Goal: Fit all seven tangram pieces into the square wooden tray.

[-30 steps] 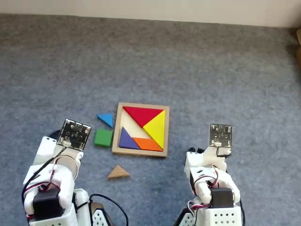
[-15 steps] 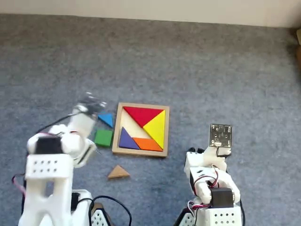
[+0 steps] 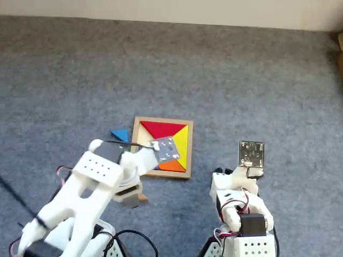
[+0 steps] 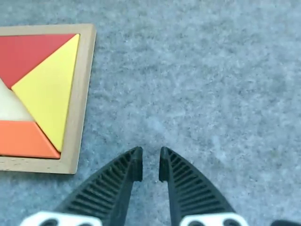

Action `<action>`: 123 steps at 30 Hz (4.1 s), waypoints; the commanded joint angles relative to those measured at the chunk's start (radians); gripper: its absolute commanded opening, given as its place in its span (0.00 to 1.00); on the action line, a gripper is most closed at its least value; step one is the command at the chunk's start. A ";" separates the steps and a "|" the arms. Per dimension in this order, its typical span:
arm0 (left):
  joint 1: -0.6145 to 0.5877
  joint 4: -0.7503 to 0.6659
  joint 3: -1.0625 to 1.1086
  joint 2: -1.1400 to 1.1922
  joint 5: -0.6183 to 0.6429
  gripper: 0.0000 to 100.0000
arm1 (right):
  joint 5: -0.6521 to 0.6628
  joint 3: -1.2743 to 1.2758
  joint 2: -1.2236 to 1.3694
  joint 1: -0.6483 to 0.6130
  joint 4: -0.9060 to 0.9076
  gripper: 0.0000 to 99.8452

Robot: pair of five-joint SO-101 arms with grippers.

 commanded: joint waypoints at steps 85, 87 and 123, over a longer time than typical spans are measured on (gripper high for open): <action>0.062 -0.023 -0.687 0.568 -0.210 0.09 | 0.009 0.139 -0.018 0.015 -0.005 0.07; 0.071 -0.021 -0.740 0.636 -0.210 0.09 | 0.009 0.139 -0.018 0.015 -0.005 0.07; -0.042 0.176 -1.155 0.969 -0.138 0.23 | 0.009 0.139 -0.018 0.015 -0.005 0.07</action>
